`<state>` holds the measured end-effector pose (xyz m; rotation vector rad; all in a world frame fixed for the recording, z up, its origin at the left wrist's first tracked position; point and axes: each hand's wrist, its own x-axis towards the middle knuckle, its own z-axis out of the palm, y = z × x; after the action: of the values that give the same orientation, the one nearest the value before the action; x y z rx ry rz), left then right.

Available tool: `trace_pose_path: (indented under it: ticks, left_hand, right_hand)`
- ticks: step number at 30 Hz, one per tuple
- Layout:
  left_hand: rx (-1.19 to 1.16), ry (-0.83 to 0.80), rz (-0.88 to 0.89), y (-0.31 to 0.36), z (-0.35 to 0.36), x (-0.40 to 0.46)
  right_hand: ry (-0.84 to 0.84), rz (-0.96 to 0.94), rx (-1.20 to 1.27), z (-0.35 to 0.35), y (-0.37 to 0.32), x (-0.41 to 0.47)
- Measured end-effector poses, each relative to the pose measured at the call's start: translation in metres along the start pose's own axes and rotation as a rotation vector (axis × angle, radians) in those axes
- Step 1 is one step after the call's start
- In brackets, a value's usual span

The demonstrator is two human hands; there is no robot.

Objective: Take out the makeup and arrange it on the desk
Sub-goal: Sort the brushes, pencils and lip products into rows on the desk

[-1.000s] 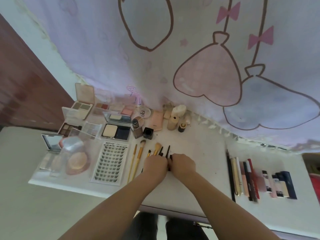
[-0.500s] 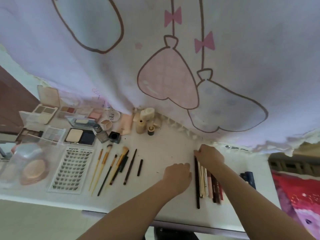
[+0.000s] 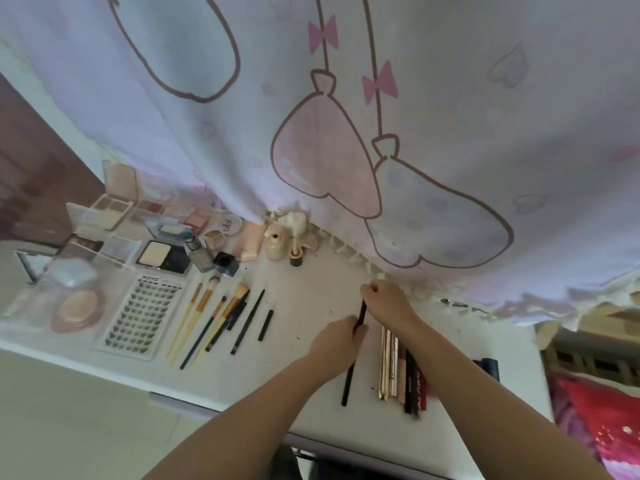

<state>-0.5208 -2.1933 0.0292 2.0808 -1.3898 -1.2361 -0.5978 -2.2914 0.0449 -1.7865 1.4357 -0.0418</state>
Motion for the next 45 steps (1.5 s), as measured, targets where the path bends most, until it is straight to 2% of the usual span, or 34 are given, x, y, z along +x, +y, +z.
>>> trace_pose_path:
  ticks: [3,7,10,11,12,14,18,22,25,27,31,37,41,45]
  left_hand:
    - [-0.053,-0.095,0.005,-0.003,-0.016,-0.008]
    - [-0.064,-0.306,-0.052,-0.009,-0.056,-0.015]
    - [-0.162,-0.569,-0.128,-0.026,-0.088,-0.029]
    - [-0.185,-0.587,-0.152,-0.037,-0.094,-0.035]
    - [-0.198,-0.545,-0.185,-0.047,-0.099,-0.04]
    - [-0.14,-0.356,-0.229,-0.065,-0.102,-0.04]
    - [0.229,-0.127,-0.175,-0.082,-0.096,-0.021]
    - [0.595,-0.042,-0.098,-0.085,-0.094,-0.007]
    - [0.767,-0.031,-0.044,-0.091,-0.097,0.001]
    - [0.849,-0.04,0.011,-0.098,-0.099,0.005]
    - [0.919,-0.037,0.109,-0.11,-0.106,0.004]
    - [0.853,0.01,0.089,-0.118,-0.113,0.009]
    - [0.842,0.055,0.187,-0.092,-0.105,0.007]
    - [0.657,-0.018,0.249,-0.043,-0.06,0.001]
  right_hand:
    - [-0.042,0.058,0.11,0.005,-0.002,-0.001]
    - [-0.126,0.322,0.488,0.026,-0.01,-0.008]
    - [0.002,0.456,0.659,0.031,-0.005,-0.003]
    - [0.039,0.464,0.678,0.027,-0.001,-0.001]
    - [0.056,0.448,0.67,0.023,0.002,0.0]
    - [0.034,0.373,0.607,0.017,0.0,-0.004]
    - [-0.05,0.31,0.44,0.049,-0.033,-0.026]
    - [-0.015,0.264,0.26,0.101,-0.047,-0.041]
    - [-0.003,0.213,-0.174,0.118,-0.053,-0.047]
    - [-0.008,0.204,-0.329,0.125,-0.059,-0.047]
    - [-0.014,0.183,-0.428,0.138,-0.072,-0.041]
    - [-0.01,0.134,-0.44,0.137,-0.077,-0.034]
    - [0.117,0.152,-0.394,0.087,-0.056,-0.032]
    - [0.192,0.225,-0.41,0.028,-0.01,-0.033]
